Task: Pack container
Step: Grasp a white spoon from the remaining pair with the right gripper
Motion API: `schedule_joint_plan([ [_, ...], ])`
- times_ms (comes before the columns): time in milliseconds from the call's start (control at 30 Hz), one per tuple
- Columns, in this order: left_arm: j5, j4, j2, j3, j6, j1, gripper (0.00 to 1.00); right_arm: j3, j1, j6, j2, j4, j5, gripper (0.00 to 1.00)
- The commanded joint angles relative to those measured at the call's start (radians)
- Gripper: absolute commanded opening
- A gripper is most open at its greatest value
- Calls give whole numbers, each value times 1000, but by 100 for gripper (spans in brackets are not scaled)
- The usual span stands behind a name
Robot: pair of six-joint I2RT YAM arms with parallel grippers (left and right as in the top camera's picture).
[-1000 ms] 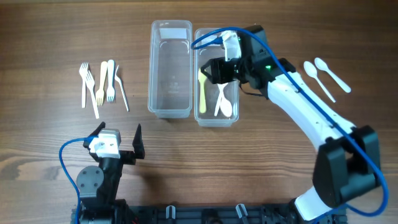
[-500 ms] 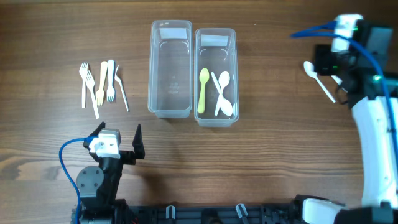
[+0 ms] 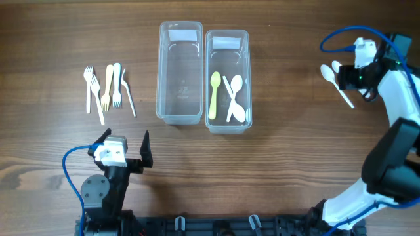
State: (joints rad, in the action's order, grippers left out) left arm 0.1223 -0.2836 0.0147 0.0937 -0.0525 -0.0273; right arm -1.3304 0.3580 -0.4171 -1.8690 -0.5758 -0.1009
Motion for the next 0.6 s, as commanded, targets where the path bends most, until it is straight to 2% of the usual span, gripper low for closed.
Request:
schedule_joint_plan([
  [0,12,4,-8,-6,-22,3,100,10,-1,-82,-87,31,-38,68],
  [300,12,4,-8,-6,-22,3,100,10,-2,-80,-237,59,-141,61],
  [400,12,4,-8,-6,-22,3,100,10,-5,-77,-243,63,-167,42],
  [533,12,4,-8,-6,-22,3,100,10,-15,-19,-242,59,-166,7],
  [567,12,4,-8,-6,-22,3,100,10,-18,1,-242,57,-166,4],
])
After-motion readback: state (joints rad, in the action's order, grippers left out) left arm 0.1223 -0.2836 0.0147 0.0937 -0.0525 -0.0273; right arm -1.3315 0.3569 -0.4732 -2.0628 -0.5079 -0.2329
